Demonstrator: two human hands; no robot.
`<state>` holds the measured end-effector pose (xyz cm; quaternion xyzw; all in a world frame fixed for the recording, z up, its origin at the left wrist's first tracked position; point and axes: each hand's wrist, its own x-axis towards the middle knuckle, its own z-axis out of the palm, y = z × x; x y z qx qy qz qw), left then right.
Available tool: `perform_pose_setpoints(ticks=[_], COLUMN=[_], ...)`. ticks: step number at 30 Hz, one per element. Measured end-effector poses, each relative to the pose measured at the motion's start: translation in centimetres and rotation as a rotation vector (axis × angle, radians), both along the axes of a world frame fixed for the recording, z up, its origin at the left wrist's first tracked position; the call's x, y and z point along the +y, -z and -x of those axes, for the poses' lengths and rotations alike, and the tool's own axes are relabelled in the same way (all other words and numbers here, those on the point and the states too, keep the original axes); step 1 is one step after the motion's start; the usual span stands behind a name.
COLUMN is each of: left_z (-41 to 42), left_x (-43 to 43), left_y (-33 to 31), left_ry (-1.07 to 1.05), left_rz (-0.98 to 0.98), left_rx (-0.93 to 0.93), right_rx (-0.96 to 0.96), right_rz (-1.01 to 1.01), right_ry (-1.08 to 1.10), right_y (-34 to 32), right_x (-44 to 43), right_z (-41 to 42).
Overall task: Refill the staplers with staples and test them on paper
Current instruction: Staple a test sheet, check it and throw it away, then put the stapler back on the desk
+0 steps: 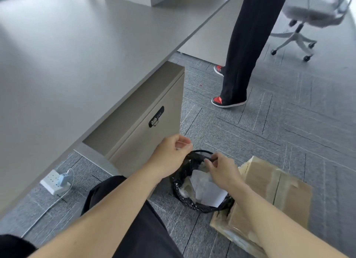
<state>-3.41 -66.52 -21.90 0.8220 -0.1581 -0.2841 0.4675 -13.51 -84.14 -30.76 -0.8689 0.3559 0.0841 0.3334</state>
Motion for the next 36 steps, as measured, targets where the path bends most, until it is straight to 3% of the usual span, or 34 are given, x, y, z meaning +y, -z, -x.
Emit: perform_pose_setpoints(ticks=[5,11,17,24,29,36], left_z=[-0.2,-0.8,-1.6,1.9,6.6,11.0], left_x=[-0.2,3.8,14.7,32.2,44.2,53.1], left_y=[-4.2,-15.0,-24.7,-28.6,-28.6,-27.1], left_ry=[-0.068,-0.172,-0.304,-0.593,-0.860,-1.072], left_rz=[0.099,0.367,0.430,0.330,0.242,0.164], left_rx=[-0.038,-0.289,-0.519,-0.703,-0.739,-0.733], right_rx=[-0.206,-0.539,-0.812,-0.844,-0.794,-0.733], right_rz=[-0.055,-0.163,-0.367,-0.555,-0.744,-0.849], right_ry=[0.038,0.060,-0.165,-0.484,-0.692,-0.878], right_y=[-6.9,-16.3,-26.9,-32.1,-33.8,-33.8], right_x=[0.0,2.1,11.5,29.2,41.4,51.7], right_z=[-1.3,-3.1,-6.6,-10.0,-10.0,-9.1])
